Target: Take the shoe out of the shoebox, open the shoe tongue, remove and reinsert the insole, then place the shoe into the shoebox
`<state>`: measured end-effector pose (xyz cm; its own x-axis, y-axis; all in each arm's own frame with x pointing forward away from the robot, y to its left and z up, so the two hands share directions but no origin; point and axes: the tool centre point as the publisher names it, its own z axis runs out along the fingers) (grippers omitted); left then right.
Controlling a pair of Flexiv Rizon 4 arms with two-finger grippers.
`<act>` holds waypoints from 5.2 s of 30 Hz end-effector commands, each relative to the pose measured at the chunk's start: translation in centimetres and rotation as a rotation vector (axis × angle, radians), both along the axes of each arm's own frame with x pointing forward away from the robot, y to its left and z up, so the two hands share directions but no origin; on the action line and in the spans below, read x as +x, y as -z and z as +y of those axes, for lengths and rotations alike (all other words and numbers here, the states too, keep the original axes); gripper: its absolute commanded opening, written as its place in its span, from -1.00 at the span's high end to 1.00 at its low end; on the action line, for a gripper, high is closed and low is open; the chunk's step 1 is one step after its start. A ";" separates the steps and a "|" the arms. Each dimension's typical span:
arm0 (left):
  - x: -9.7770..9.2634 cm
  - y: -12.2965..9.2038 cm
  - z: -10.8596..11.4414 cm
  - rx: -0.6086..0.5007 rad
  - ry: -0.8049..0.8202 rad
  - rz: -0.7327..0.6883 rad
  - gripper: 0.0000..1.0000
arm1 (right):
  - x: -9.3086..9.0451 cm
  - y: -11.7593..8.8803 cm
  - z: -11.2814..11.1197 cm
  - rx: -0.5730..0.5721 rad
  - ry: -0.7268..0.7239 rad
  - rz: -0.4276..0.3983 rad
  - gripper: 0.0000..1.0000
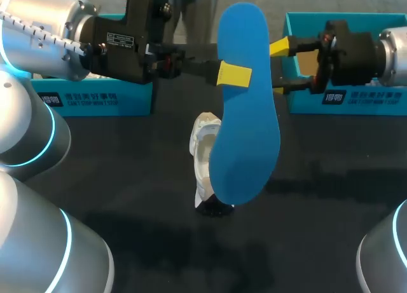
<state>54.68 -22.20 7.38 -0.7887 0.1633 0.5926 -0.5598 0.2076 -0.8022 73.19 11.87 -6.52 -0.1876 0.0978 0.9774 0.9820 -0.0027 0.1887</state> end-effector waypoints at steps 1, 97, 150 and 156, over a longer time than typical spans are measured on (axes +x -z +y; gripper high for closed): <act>0.0 0.0 0.0 0.001 0.001 0.000 1.00 | 0.2 0.0 0.2 -0.002 -0.001 0.001 -1.00; 13.9 13.6 2.3 -0.154 0.224 -2.253 1.00 | 0.5 0.3 0.7 -0.007 -0.002 0.031 -1.00; 14.2 16.4 -2.4 -0.176 0.102 -2.396 0.95 | 2.2 2.4 1.6 0.036 0.064 0.179 1.00; 14.4 15.8 -2.0 -0.166 0.136 -2.358 -1.00 | 2.4 2.9 1.5 0.031 0.070 0.187 1.00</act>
<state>68.97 -24.53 -9.17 0.1786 0.1665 -0.9697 0.9806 0.0507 0.1893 75.48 13.16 -9.28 0.0027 0.0716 0.9974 0.9971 -0.0762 0.0028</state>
